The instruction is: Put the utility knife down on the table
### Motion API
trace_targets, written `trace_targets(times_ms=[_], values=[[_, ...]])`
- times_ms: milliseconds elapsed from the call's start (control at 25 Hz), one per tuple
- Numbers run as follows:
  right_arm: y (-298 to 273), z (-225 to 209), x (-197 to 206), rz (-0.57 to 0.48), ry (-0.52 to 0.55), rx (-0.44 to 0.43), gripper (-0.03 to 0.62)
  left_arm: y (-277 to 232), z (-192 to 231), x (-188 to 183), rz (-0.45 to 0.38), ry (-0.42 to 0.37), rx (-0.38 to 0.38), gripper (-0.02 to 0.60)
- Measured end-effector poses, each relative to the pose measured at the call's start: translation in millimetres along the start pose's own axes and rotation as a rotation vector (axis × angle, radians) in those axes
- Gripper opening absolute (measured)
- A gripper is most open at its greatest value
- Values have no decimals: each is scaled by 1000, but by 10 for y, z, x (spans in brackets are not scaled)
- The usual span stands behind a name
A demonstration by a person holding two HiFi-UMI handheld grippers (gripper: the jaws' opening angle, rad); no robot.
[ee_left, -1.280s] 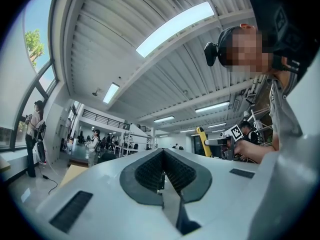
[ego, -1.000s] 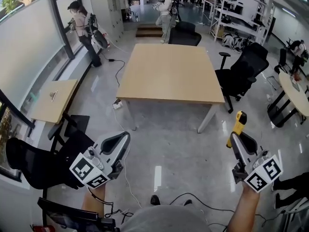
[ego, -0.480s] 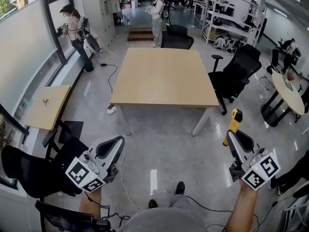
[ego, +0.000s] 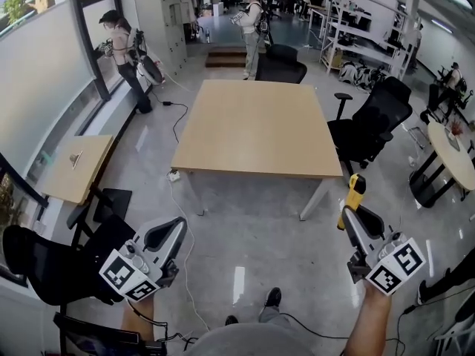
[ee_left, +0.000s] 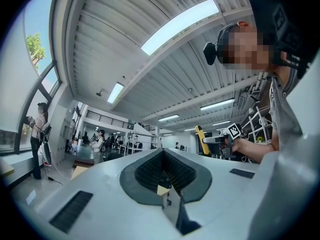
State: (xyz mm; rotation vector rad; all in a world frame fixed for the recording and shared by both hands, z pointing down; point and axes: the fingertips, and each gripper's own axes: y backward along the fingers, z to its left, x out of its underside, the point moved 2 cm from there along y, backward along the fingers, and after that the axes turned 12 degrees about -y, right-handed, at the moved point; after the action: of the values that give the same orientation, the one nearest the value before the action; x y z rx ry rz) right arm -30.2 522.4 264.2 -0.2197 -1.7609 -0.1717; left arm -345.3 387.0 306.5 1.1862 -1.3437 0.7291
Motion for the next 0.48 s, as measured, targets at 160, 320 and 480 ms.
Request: trace_targets(times_ms=[160, 320, 480], values=[[-158, -272, -27, 6, -19, -24, 61, -246, 104, 38, 5, 0, -31, 5], [-267, -658, -158, 10, -23, -46, 61, -662, 112, 73, 7, -3, -43, 6], [-345, -1056, -373, 14, -26, -66, 61, -1126, 122, 47, 8, -4, -56, 6]])
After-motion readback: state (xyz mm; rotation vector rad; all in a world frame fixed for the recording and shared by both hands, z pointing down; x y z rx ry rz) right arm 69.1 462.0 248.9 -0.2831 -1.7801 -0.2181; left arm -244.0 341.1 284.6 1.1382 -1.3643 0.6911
